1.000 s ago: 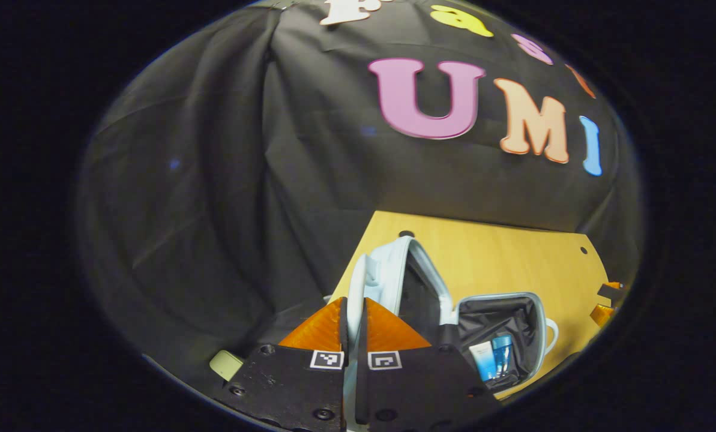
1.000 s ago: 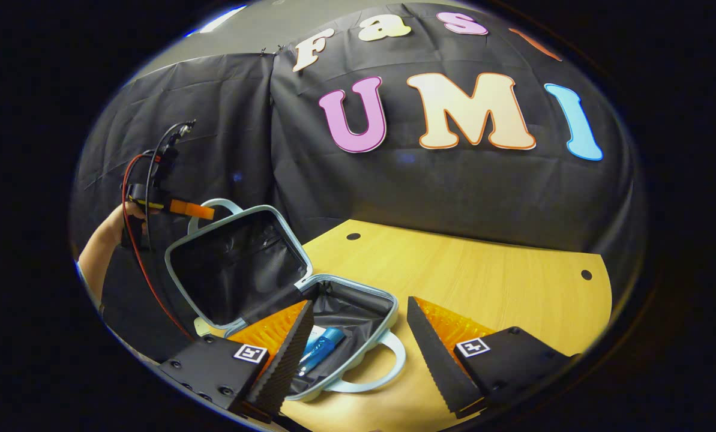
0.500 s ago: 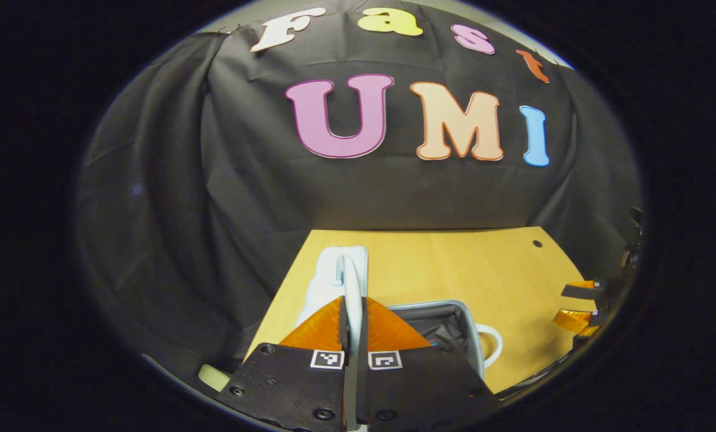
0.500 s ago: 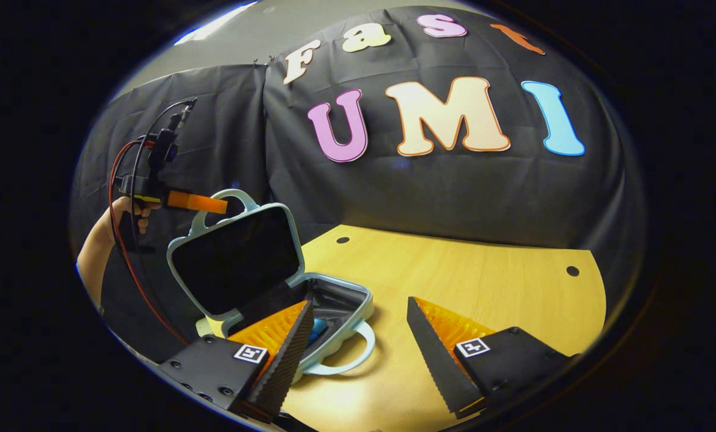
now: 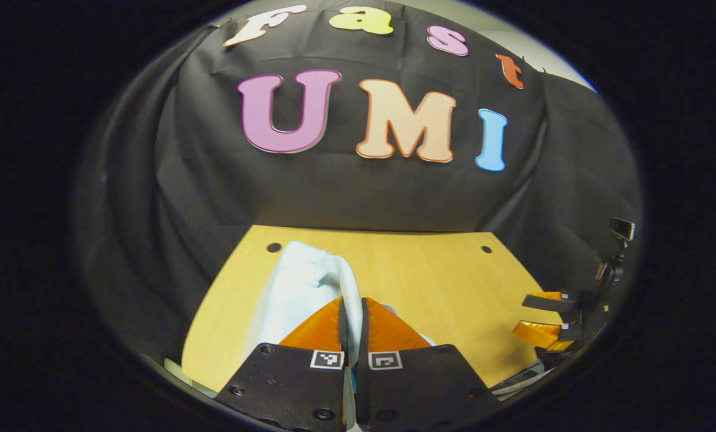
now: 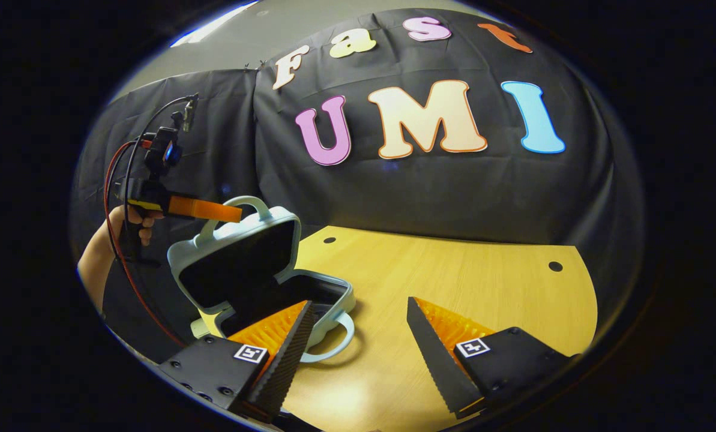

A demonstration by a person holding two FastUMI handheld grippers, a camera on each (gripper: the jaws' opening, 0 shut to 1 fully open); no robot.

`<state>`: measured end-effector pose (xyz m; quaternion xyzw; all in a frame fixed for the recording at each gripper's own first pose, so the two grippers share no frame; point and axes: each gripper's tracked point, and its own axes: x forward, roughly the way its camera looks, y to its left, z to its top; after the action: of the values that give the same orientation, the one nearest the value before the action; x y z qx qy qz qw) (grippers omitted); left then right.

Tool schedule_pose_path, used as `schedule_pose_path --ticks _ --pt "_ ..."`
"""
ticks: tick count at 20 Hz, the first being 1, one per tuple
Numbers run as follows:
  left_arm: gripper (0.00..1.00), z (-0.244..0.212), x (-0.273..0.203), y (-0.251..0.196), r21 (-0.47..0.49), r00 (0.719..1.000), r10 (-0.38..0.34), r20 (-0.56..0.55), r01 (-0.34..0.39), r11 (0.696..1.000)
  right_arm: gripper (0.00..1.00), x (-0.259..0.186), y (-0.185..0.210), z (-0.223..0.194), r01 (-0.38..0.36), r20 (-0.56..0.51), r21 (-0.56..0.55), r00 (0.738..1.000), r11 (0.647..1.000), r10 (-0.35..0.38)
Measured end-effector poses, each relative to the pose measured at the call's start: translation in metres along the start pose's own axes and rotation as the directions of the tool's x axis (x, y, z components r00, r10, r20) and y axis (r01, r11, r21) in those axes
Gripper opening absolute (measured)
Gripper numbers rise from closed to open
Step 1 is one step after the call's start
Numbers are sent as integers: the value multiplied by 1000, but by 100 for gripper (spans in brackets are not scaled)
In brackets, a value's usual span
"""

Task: First open the suitcase, pack the skin care products into it, and then close the suitcase.

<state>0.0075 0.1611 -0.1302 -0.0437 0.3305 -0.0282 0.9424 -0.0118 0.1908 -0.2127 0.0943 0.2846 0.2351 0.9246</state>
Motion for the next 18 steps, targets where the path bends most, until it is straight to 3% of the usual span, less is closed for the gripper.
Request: schedule_pose_path --ticks 5,6,7,9,10,18 --pt "1 -28 32 -51 -9 995 -85 -55 85 996 98 -14 -18 -1 40 6 5 999 999 -40" --pt "1 -39 39 -61 -15 992 -103 -74 102 995 93 -17 -21 -1 50 8 11 999 999 -50" --pt "1 -50 46 -71 -14 989 -114 -94 113 993 98 -20 -25 0 60 9 18 998 998 -60" --pt "1 -69 59 -86 15 986 -118 -119 120 993 93 -27 -32 -2 78 10 23 997 997 -78" --pt "1 -80 64 -91 28 983 -119 -138 124 992 98 -30 -38 -3 90 10 22 996 996 -90" --pt "3 -148 99 -113 50 960 -109 -258 126 991 98 -56 -68 -6 160 12 34 987 986 -161"
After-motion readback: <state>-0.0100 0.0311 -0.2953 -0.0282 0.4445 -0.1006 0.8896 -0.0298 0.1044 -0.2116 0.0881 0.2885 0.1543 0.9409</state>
